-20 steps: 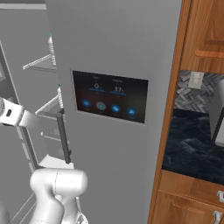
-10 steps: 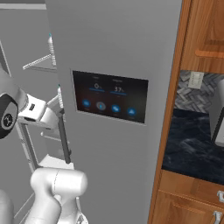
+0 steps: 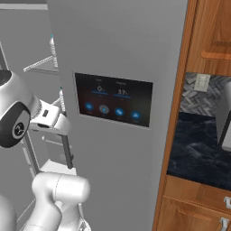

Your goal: Take the bottled waters from the counter and place them in the freezer to freeze. Close the freezer door after placing the bottles.

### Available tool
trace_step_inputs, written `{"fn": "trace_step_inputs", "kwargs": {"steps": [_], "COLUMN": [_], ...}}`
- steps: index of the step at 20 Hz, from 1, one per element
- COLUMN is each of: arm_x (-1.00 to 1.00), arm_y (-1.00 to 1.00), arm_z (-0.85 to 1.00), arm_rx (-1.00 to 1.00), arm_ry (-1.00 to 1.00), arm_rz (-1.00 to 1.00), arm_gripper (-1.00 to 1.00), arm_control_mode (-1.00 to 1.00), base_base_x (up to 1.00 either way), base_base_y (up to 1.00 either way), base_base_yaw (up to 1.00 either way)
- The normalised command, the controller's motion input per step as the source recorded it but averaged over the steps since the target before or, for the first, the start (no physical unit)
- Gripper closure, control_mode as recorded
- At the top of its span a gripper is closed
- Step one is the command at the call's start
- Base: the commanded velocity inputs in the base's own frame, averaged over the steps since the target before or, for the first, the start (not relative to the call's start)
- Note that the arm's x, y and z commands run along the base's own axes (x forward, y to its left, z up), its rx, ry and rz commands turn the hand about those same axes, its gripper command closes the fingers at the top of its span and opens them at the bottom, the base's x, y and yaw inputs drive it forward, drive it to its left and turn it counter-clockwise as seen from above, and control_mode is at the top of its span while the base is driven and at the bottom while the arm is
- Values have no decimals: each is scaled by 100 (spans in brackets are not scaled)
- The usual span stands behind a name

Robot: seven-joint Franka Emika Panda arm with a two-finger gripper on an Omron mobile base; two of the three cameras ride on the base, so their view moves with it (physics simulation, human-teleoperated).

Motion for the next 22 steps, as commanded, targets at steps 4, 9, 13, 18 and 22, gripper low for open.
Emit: {"fn": "trace_step_inputs", "kwargs": {"steps": [4,9,13,18,22], "arm_x": [0,-4,0,0,0], "arm_y": [0,0,0,0,0], "arm_z": [0,0,0,0,0], "arm_rx": [0,0,0,0,0], "arm_ry": [0,0,0,0,0], "arm_rz": [0,0,0,0,0], "arm_gripper": [-100,-100,-100,-100,-100], "arm_control_mode": [-100,100,100,100,100], "base_base_x": [0,-30,-67,-75,-66], "base_base_y": [0,0,14,34,48], "base_base_yaw": [0,0,0,-1,-1]}}
